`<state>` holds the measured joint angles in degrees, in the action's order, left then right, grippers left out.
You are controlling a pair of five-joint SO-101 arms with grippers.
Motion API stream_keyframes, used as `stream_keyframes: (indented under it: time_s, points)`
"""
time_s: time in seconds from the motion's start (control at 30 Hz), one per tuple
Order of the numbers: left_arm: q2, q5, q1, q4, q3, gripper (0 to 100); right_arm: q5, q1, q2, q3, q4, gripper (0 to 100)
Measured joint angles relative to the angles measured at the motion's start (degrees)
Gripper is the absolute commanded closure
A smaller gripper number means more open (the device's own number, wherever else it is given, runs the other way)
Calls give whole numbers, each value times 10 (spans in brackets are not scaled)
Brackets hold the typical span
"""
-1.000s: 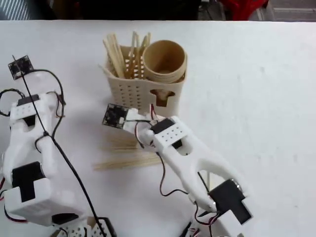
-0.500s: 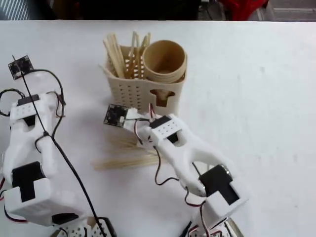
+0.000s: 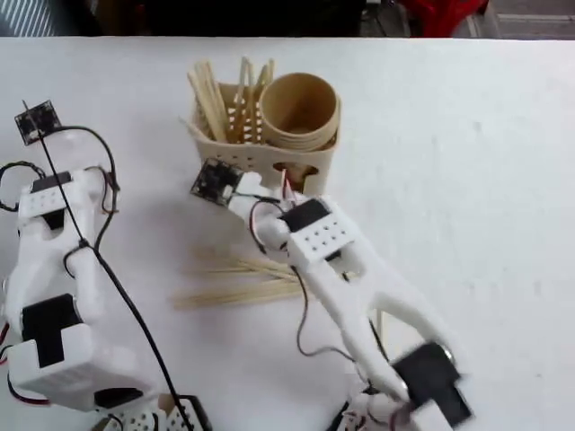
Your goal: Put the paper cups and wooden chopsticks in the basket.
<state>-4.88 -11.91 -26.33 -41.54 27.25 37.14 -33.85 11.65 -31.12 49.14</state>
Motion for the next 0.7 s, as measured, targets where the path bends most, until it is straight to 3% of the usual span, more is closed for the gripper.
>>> stream_keyframes:
  time_s: [0.3, 0.5, 0.7]
  points:
    - [0, 0, 0, 0, 0, 867, -66, -50, 263, 107, 6, 982]
    - [0, 0, 0, 0, 0, 867, -164, -50, 204, 234, -120, 981]
    - [0, 0, 0, 0, 0, 867, -188, -39, 62, 258, -294, 981]
